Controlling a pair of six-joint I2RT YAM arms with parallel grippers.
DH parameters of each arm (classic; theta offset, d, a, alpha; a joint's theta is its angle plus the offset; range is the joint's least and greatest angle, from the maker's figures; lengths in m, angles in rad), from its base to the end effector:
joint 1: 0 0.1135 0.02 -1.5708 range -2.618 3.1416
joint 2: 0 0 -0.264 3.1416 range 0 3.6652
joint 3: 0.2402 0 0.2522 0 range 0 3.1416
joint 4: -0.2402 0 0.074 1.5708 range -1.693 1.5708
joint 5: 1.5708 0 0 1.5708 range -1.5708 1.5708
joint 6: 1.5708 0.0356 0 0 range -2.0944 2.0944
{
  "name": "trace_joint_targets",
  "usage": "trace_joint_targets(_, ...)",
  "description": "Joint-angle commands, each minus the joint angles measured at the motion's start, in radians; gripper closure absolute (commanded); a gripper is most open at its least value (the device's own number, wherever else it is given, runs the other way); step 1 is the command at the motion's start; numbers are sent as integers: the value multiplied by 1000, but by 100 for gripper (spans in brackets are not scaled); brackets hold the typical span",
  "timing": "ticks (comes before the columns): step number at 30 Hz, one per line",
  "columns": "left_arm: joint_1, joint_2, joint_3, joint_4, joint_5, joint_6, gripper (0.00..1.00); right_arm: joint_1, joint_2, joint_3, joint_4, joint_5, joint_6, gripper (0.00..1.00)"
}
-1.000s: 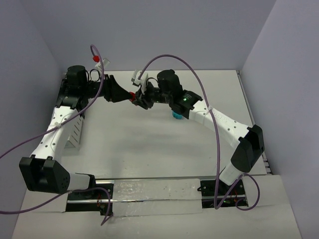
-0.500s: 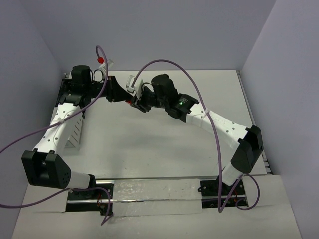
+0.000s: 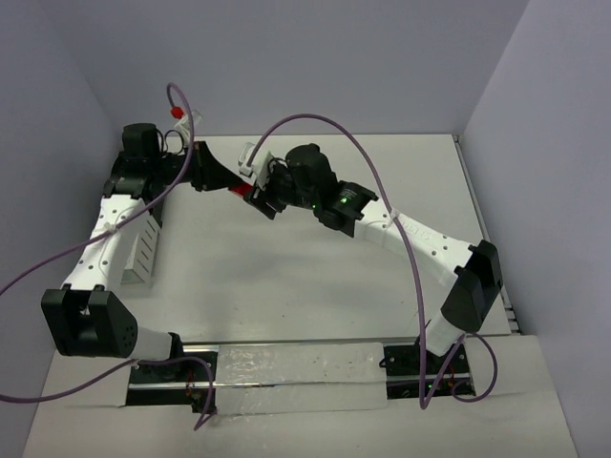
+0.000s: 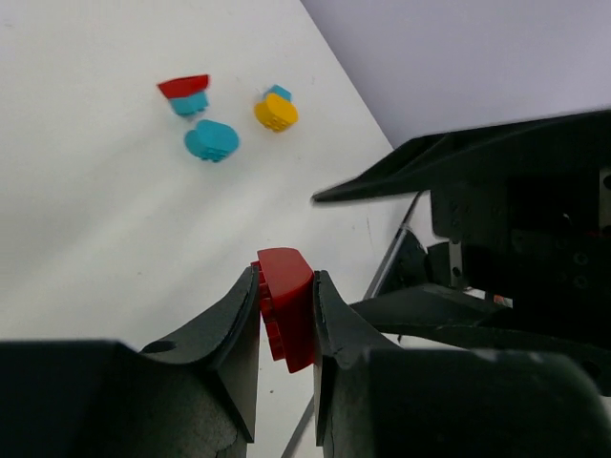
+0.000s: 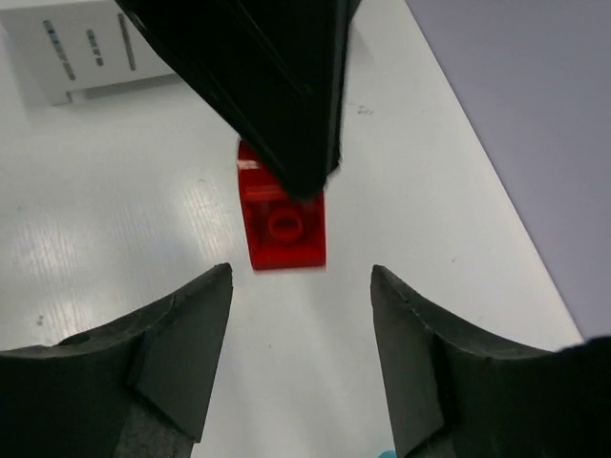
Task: Sort the legos into containers by color
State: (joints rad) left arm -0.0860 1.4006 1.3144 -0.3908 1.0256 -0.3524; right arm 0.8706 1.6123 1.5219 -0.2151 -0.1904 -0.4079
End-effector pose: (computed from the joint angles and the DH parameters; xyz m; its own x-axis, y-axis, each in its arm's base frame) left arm 0.3029 -0.0567 0.3699 -0.7059 -0.1188 -0.6983 0.5942 0.4373 -0.6751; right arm 0.2424 0.2982 0.3821 0.1661 -0.4074 -0.8980 -0.8729 0.3629 -0.3261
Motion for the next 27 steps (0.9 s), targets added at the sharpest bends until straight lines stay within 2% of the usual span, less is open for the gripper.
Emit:
trace_joint_targets(1, 78, -3, 38, 18, 3, 25, 100, -10, -14, 35, 37, 79, 24, 18)
trace_joint_targets(3, 138, 26, 97, -23, -19, 84, 100, -14, -24, 18, 40, 87, 25, 8)
trace_joint_targets(4, 165, 43, 139, -59, -40, 111, 100, -17, -27, 7, 39, 92, 27, 6)
trace_joint_targets(7, 259, 109, 218, -98, -103, 167, 100, -30, -36, -13, 34, 93, 37, 6)
trace_joint_targets(10, 329, 206, 344, -130, -283, 267, 100, -57, -50, -43, 27, 89, 56, 5)
trace_joint_targets(14, 403, 315, 455, -155, -428, 340, 100, -99, -49, -52, 8, 78, 84, 5)
trace_joint_targets(18, 447, 401, 504, -130, -568, 401, 100, -166, -37, -46, -6, 57, 132, 4)
trace_joint_targets(23, 464, 466, 516, -59, -611, 438, 100, -229, -27, -42, -18, 34, 165, 3)
trace_joint_targets(27, 484, 509, 515, 26, -624, 409, 100, -269, -20, -40, -30, 15, 185, 3)
